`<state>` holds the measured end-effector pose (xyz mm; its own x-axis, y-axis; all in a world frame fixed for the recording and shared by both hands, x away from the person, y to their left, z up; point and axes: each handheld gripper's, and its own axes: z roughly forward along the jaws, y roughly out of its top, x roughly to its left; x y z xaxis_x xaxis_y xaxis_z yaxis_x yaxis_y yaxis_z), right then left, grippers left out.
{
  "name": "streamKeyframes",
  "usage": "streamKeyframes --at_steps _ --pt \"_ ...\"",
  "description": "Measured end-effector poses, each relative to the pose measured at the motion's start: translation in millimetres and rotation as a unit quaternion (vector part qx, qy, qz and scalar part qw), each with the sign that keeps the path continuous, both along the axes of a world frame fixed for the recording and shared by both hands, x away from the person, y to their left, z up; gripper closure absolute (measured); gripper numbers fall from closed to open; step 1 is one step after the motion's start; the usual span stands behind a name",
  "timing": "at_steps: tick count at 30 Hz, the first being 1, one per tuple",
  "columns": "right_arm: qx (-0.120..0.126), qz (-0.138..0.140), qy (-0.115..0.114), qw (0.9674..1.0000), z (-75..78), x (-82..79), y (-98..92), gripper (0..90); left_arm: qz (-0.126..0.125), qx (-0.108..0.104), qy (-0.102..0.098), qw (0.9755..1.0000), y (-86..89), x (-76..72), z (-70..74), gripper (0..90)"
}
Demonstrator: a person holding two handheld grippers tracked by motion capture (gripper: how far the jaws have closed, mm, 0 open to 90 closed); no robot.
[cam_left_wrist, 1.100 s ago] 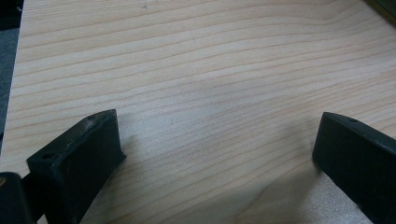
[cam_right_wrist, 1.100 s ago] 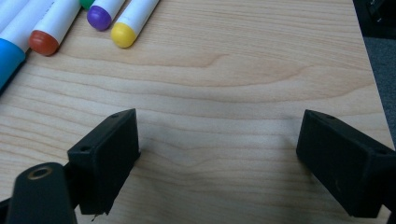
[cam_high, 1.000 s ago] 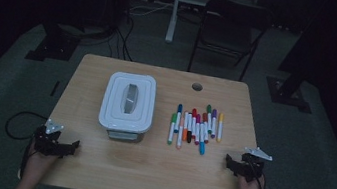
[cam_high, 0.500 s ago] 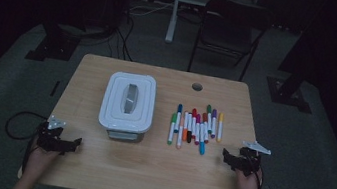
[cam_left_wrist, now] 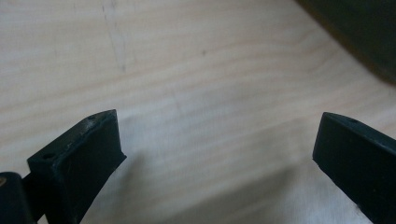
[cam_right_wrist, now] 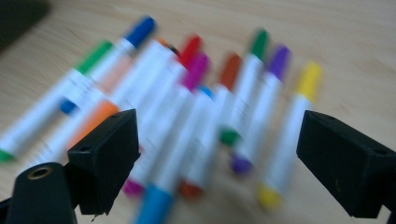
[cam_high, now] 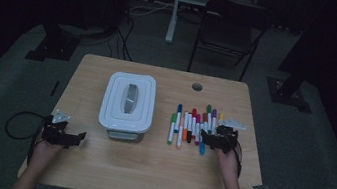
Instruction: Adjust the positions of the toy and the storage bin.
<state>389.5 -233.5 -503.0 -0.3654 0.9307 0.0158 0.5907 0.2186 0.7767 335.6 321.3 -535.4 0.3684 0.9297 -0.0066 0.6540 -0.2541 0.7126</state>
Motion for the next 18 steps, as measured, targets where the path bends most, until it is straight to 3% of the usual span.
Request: streamKeyframes --at_steps 5,8,18 --pt "-0.001 0.036 -0.005 0.9993 5.2 22.4 35.9 13.6 -0.002 -0.014 -0.012 0.9998 -5.2 12.5 5.5 1.9" --pt "-0.007 0.054 -0.004 0.9985 5.3 32.8 55.1 13.6 -0.013 -0.011 -0.012 0.9998 -9.7 21.1 7.0 2.2" --pt "-0.002 0.081 0.002 0.9967 -0.8 52.8 103.3 13.7 -0.017 -0.015 -0.028 0.9994 -17.9 49.6 12.0 2.1"
